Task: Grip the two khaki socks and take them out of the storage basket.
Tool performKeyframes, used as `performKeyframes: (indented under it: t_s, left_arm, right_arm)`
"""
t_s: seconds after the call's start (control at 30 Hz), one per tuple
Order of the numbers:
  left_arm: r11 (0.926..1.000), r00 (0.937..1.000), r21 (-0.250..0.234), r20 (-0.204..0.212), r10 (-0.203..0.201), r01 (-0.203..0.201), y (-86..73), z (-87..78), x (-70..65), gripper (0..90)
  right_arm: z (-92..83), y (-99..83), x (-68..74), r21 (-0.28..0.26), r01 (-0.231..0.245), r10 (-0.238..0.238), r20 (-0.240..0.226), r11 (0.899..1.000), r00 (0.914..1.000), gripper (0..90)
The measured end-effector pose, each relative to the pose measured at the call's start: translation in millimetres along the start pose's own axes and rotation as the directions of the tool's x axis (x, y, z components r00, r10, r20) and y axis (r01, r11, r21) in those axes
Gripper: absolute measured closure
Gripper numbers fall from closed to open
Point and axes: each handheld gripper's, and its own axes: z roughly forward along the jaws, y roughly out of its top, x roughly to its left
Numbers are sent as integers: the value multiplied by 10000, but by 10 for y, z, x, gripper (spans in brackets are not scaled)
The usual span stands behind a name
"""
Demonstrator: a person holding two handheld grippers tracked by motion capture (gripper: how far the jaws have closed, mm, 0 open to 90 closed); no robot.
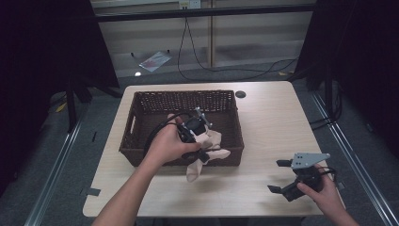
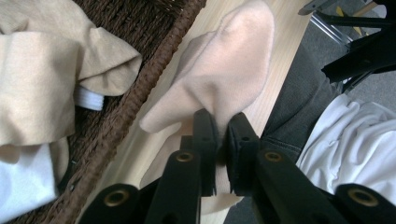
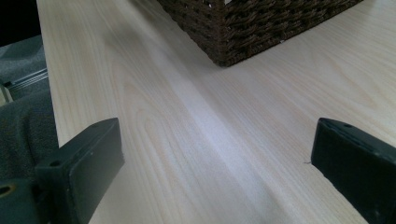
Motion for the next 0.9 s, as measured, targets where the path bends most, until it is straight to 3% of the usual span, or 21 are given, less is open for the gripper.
performKeyframes:
  t_s: [0.33, 0.53, 0.63, 0.9]
  left_arm:
    - [9998, 9999, 163, -127, 102, -100, 43, -1, -25, 645]
    - [10000, 9996, -17, -257, 92, -92, 85, -83, -47, 550]
    - [9996, 9981, -281, -622, 4, -22, 117, -145, -20, 454]
    - [9991, 9898, -398, -1412, -204, 149, 168, -188, 85, 341]
  right_arm:
    - [-3, 1, -3, -1, 3, -3, -47, 10000, 10000, 23]
    - [-6, 1, -5, -23, 13, -13, -70, 10000, 10000, 23]
    - [-4, 1, -2, 1, 9, -9, -59, 10000, 10000, 23]
    - [1, 5, -2, -6, 81, -81, -63, 10000, 9999, 23]
